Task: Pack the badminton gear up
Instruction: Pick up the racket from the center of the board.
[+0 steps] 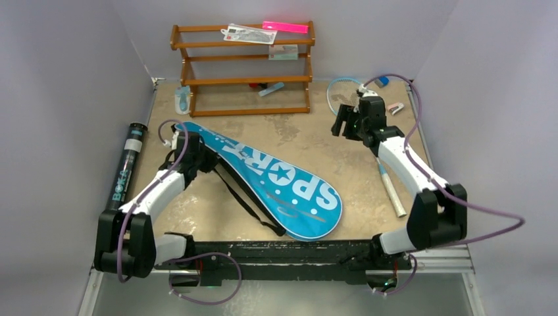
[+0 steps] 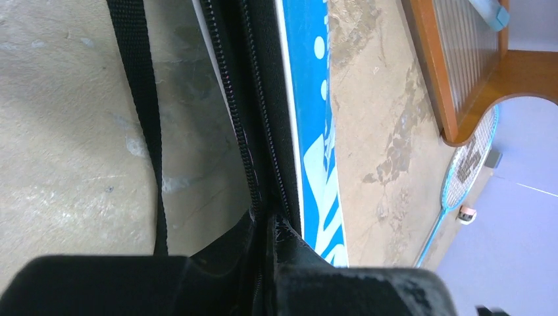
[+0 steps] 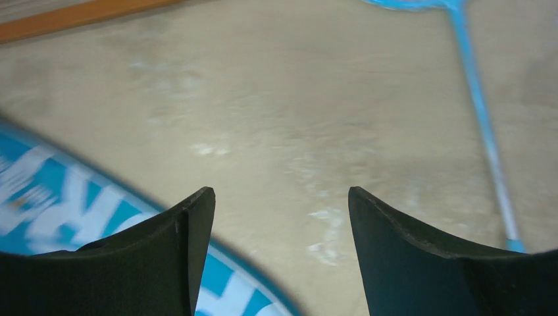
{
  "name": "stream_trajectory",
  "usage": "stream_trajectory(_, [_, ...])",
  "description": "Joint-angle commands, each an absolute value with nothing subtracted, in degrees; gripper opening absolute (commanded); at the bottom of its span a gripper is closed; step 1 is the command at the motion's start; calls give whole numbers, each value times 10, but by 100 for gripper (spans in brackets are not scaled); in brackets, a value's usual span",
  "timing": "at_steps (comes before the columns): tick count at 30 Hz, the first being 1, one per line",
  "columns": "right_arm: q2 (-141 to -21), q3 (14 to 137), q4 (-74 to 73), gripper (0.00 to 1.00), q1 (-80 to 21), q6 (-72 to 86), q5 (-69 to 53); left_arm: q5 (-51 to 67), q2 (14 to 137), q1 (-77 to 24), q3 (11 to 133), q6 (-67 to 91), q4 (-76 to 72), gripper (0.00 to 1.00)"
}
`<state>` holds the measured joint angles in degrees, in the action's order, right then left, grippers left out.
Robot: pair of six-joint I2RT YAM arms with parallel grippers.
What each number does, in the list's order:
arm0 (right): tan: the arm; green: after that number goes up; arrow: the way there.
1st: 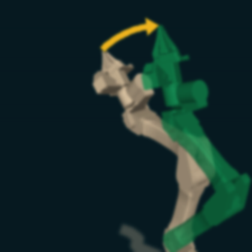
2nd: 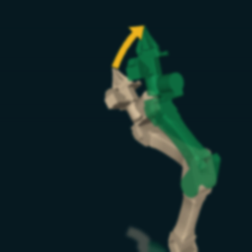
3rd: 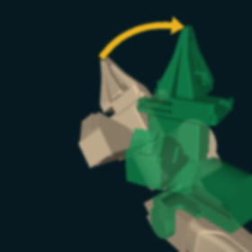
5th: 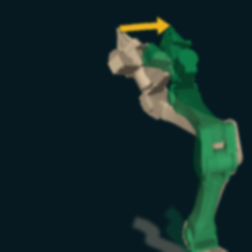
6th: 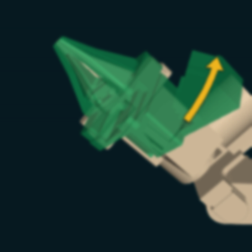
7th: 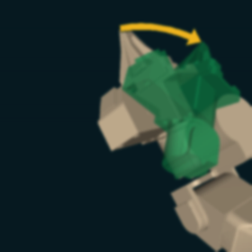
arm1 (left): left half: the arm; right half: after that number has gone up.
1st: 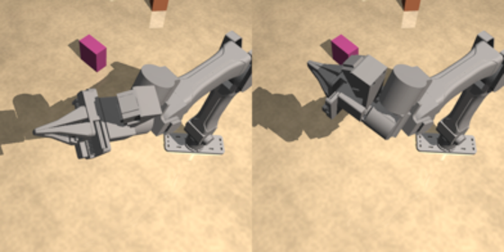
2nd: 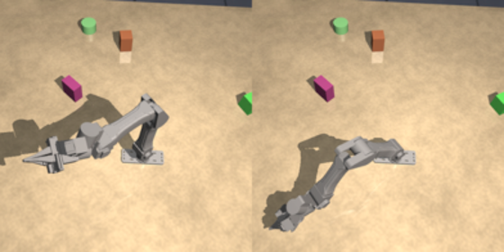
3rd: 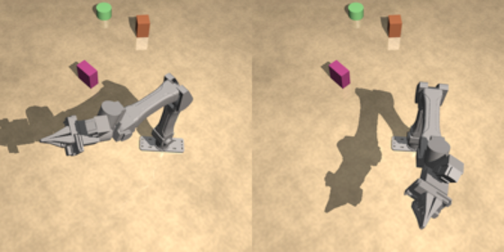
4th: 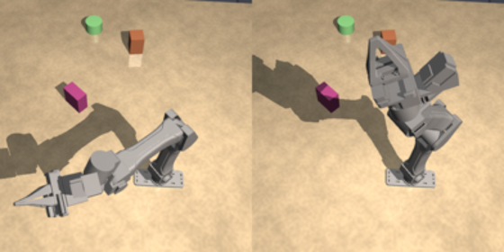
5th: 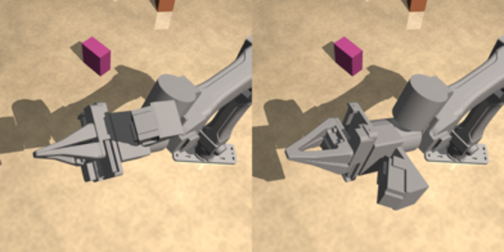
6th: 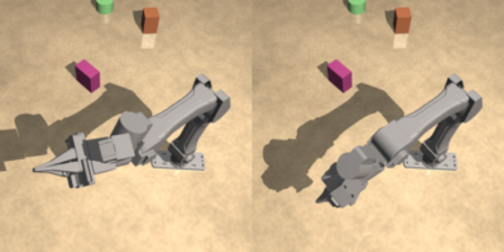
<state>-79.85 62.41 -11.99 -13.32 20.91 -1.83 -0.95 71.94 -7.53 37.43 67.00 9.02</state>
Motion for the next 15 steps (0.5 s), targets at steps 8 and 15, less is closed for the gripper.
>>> stream_trajectory(8, [-1010,707,-173,74,-11,119,32,43,641,-76,325,671,123,0])
stream_trajectory(15, [-1063,715,-176,74,19,114,67,12,632,-76,327,661,139,0])
